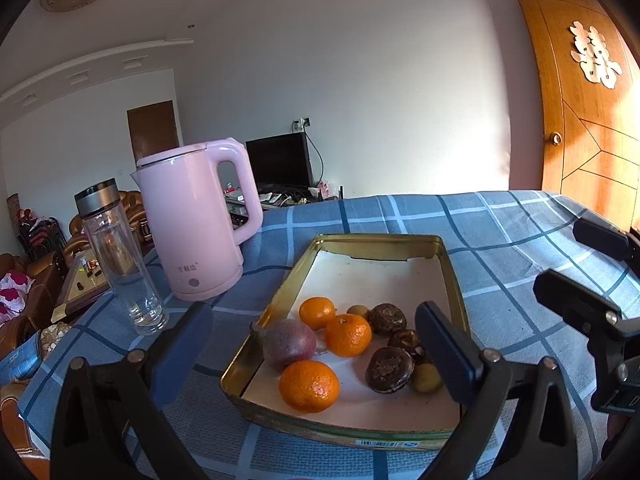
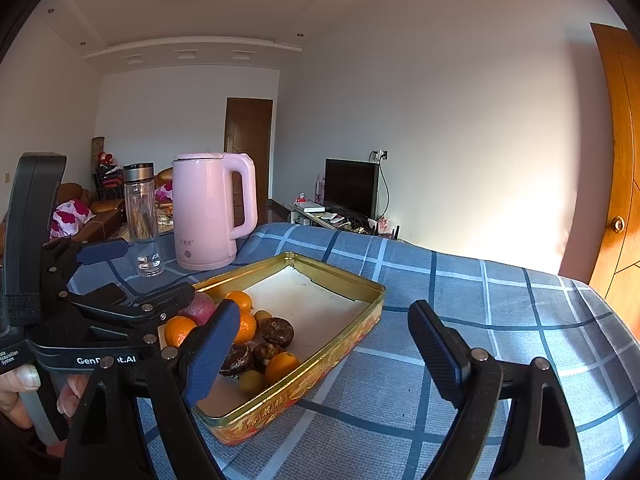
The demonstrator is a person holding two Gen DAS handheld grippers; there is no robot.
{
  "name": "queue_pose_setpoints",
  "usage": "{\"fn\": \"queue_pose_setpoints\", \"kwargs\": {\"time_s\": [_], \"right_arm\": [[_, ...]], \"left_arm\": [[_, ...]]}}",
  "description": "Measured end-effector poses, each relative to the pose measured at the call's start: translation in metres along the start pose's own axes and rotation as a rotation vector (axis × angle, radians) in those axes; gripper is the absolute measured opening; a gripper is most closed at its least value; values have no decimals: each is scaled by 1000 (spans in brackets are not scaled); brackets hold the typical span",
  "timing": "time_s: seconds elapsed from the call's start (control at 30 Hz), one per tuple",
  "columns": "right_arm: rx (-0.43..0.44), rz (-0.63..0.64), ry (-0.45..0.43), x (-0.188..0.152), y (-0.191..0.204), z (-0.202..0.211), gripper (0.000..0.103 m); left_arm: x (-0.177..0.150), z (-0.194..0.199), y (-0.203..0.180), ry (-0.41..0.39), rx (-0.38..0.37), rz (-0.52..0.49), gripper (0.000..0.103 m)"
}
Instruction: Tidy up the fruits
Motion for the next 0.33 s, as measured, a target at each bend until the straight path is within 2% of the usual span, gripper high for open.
{"fn": "queue_pose_setpoints", "kwargs": {"time_s": [0.33], "right_arm": [[6,6,11,-3,2,-1,87]], "left_arm": [[-1,-1,-4,-2,-11,-1,103]]}}
Point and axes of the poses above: each gripper's, at about its wrist camera, not at the fingertips, and z roughly against the way its jaws point, y to its left, x to its top, the point moved 9 cm from there along -z, roughly the way its jaws point, and after that the axes turned 7 degrees about -x, right-handed, at the moved point
